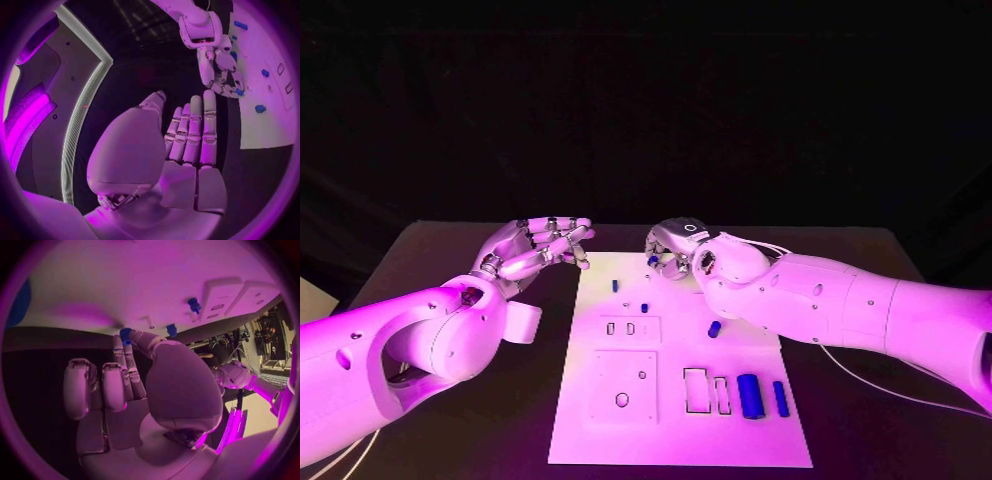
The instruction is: Assemble the parts on the task board
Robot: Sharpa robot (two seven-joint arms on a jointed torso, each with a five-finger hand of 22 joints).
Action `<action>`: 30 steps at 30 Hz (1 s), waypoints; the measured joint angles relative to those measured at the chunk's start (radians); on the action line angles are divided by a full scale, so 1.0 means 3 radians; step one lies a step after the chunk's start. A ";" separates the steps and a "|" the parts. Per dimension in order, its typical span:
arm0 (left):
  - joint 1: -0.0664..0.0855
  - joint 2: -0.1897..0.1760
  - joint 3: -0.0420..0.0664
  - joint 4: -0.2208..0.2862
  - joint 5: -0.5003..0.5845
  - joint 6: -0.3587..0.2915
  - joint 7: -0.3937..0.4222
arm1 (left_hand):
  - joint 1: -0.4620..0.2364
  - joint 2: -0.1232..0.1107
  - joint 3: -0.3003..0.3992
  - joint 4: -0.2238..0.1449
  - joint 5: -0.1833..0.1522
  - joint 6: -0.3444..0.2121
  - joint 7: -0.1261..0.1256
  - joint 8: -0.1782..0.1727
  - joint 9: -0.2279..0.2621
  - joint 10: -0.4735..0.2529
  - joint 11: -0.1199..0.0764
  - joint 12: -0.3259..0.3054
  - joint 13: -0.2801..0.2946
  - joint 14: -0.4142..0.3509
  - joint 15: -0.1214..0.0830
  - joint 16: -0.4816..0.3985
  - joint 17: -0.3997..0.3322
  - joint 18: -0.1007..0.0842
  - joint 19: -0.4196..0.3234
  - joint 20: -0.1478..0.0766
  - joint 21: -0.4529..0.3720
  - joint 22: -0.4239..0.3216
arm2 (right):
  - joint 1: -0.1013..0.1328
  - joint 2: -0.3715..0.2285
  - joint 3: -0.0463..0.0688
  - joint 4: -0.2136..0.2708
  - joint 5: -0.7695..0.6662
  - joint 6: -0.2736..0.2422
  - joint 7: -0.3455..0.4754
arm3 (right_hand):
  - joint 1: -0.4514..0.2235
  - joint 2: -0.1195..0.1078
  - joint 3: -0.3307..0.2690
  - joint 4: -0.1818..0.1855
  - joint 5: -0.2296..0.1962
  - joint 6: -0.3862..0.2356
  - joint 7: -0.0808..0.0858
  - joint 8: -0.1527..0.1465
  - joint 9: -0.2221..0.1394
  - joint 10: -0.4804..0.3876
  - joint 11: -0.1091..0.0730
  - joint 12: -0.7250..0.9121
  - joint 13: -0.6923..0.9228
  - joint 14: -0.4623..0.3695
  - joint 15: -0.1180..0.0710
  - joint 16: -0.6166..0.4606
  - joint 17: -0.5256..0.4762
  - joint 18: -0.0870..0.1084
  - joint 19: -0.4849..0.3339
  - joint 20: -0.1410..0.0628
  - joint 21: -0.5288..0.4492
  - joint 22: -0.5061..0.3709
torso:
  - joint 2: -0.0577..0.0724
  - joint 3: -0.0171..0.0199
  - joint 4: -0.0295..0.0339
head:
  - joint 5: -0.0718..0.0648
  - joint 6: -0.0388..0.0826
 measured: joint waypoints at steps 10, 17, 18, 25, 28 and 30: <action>0.0000 -0.0006 0.0000 -0.0004 0.0000 0.0000 -0.0001 | 0.0000 0.0000 0.0000 0.0000 0.0000 0.0000 0.0000 0.0000 0.0000 0.0000 0.0000 0.0000 0.0000 0.0000 0.0000 0.0000 0.0000 0.0000 0.0000 0.0000 0.0012 0.0005 | -0.0011 -0.0048 -0.0007 0.0018 0.0003 -0.0052 -0.0006 | 0.0054 -0.0033 -0.0713 0.0051 0.0019 -0.0544 -0.0003 -0.0349 -0.0080 -0.0989 0.0180 0.0063 -0.0094 -0.0027 0.0128 -0.0233 -0.0491 0.0105 -0.0452 0.0130 -0.0832 -0.0955 | 0.0000 0.0000 -0.0001 | 0.0001 0.0017; 0.0001 -0.0021 0.0000 -0.0006 -0.0001 -0.0001 -0.0003 | 0.0000 0.0000 0.0000 0.0000 0.0000 0.0000 0.0000 0.0000 -0.0001 0.0000 0.0000 0.0000 0.0000 0.0000 0.0000 0.0000 0.0000 0.0000 0.0000 0.0000 0.0012 0.0005 | 0.0002 -0.0343 0.0008 0.0321 0.0012 -0.0122 -0.0010 | 0.0617 0.0062 -0.1864 0.0752 0.0188 -0.0617 -0.0054 -0.0438 -0.0110 -0.0997 0.0139 0.0289 -0.0084 -0.0021 0.0145 -0.0233 -0.0585 0.0158 -0.0386 0.0105 -0.0972 -0.1034 | -0.0001 0.0003 -0.0012 | 0.0002 0.0032; 0.0001 -0.0026 0.0000 -0.0006 0.0000 -0.0001 -0.0003 | 0.0000 0.0000 0.0000 0.0000 0.0000 0.0000 0.0000 0.0000 -0.0001 0.0000 0.0000 0.0000 0.0000 0.0000 0.0000 0.0000 0.0000 0.0000 0.0000 0.0000 0.0012 0.0005 | 0.0011 -0.0426 0.0014 0.0396 0.0018 -0.0134 -0.0011 | 0.0619 0.0064 -0.1864 0.0752 0.0188 -0.0594 -0.0048 -0.0438 -0.0108 -0.0962 0.0130 0.0307 -0.0084 -0.0021 0.0145 -0.0233 -0.0582 0.0158 -0.0370 0.0098 -0.0956 -0.1014 | -0.0003 0.0004 -0.0016 | 0.0002 0.0035; 0.0001 -0.0039 -0.0001 -0.0009 0.0001 -0.0001 -0.0005 | 0.0000 0.0000 0.0000 0.0000 0.0000 0.0000 0.0000 0.0000 -0.0001 0.0000 0.0000 0.0000 0.0000 0.0000 0.0000 0.0000 0.0000 0.0000 0.0000 0.0000 0.0012 0.0004 | 0.0097 -0.0932 0.0045 0.0774 0.0166 -0.0194 -0.0018 | 0.0632 0.0102 -0.1786 0.0760 0.0188 -0.0457 0.0044 -0.0390 -0.0094 -0.0503 0.0033 0.0516 -0.0023 -0.0003 0.0049 -0.0120 -0.0349 0.0153 -0.0202 0.0019 -0.0650 -0.0643 | -0.0015 0.0003 -0.0042 | -0.0011 0.0056; 0.0001 -0.0038 -0.0001 -0.0015 0.0001 -0.0001 -0.0005 | 0.0000 0.0000 0.0000 0.0000 0.0000 -0.0012 0.0012 0.0000 -0.0001 -0.0012 0.0012 0.0000 0.0000 0.0000 0.0000 0.0000 -0.0004 0.0000 -0.0012 -0.0012 0.0012 0.0012 | 0.0121 -0.1083 0.0049 0.0867 0.0312 -0.0196 -0.0016 | 0.0625 0.0109 -0.1730 0.0755 0.0188 -0.0398 0.0009 -0.0379 -0.0094 -0.0100 -0.0005 0.0693 0.0096 -0.0003 -0.0008 -0.0045 -0.0216 0.0101 -0.0116 -0.0026 -0.0469 -0.0431 | -0.0019 0.0002 -0.0051 | -0.0027 0.0063; 0.0001 -0.0035 -0.0001 -0.0022 0.0002 0.0000 -0.0005 | 0.0000 0.0000 0.0000 0.0000 0.0000 -0.0012 0.0012 0.0000 -0.0001 -0.0012 0.0012 0.0000 0.0000 0.0000 0.0000 0.0000 -0.0004 0.0000 -0.0012 -0.0012 0.0012 0.0013 | 0.0131 -0.1168 0.0051 0.0891 0.0438 -0.0187 -0.0010 | 0.0612 0.0091 -0.1730 0.0755 0.0188 -0.0399 0.0005 -0.0374 -0.0092 0.0223 -0.0054 0.0933 0.0285 0.0003 -0.0035 0.0000 -0.0135 0.0051 -0.0080 -0.0062 -0.0375 -0.0318 | -0.0021 0.0002 -0.0060 | -0.0034 0.0072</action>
